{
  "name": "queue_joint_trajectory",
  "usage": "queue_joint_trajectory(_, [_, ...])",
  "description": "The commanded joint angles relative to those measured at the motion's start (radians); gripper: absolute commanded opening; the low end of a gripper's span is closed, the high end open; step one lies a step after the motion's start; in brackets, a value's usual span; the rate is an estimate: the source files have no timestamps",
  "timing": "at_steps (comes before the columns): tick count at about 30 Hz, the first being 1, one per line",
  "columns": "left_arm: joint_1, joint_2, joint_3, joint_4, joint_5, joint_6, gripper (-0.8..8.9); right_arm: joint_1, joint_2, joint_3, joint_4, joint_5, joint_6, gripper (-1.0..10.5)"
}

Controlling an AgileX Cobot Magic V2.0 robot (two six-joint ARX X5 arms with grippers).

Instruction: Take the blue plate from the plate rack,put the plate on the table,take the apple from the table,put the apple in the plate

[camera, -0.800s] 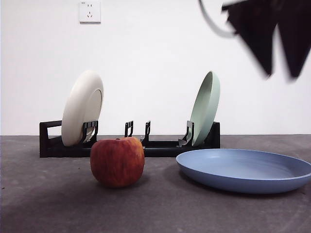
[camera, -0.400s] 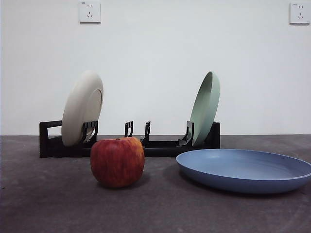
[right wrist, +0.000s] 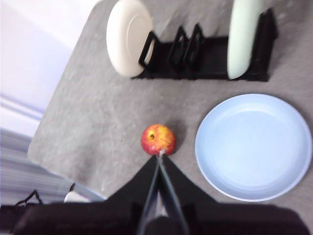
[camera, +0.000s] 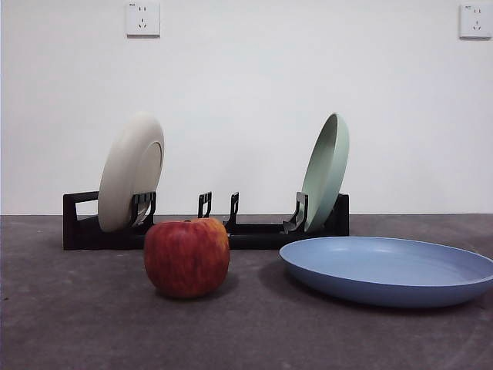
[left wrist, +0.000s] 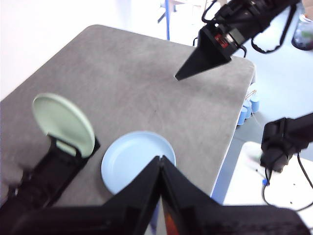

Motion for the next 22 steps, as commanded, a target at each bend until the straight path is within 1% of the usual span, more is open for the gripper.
queue_joint_trajectory(1, [-0.002,-0.090,-0.113,-0.003,-0.004,-0.057,-0.08,0.080,0.034,0.001,0.029,0.030,0.032,0.1])
queue_joint_trajectory(6, [-0.002,-0.254,-0.280,-0.003,-0.018,-0.142,-0.08,0.283,0.122,0.001,0.094,0.179,0.093,0.1])
queue_joint_trajectory(8, [-0.002,-0.310,-0.332,-0.003,-0.018,-0.177,-0.08,0.370,0.163,0.001,0.123,0.220,0.115,0.1])
queue_joint_trajectory(12, [-0.002,-0.417,-0.426,-0.003,-0.023,-0.248,-0.08,0.543,0.263,0.001,0.191,0.306,0.147,1.4])
queue_joint_trajectory(13, [-0.002,-0.440,-0.447,-0.003,-0.031,-0.266,-0.08,0.576,0.288,0.001,0.208,0.326,0.145,1.6])
queue_joint_trajectory(17, [-0.002,-0.534,-0.549,-0.003,-0.047,-0.319,-0.08,0.689,0.405,0.001,0.275,0.412,0.145,1.7])
queue_joint_trajectory(18, [-0.002,-0.558,-0.578,-0.003,-0.048,-0.335,-0.08,0.711,0.436,0.001,0.290,0.434,0.145,2.3])
queue_joint_trajectory(19, [-0.002,-0.578,-0.603,-0.003,-0.049,-0.347,-0.08,0.727,0.464,0.001,0.301,0.453,0.145,3.4])
queue_joint_trajectory(20, [-0.002,-0.607,-0.646,-0.003,-0.049,-0.363,-0.08,0.748,0.510,0.001,0.317,0.488,0.144,5.9])
queue_joint_trajectory(21, [-0.002,-0.635,-0.688,-0.003,-0.051,-0.377,-0.08,0.765,0.554,0.001,0.332,0.513,0.140,8.0])
queue_joint_trajectory(22, [-0.002,-0.658,-0.726,-0.003,-0.059,-0.391,-0.08,0.775,0.597,0.002,0.347,0.521,0.140,8.9])
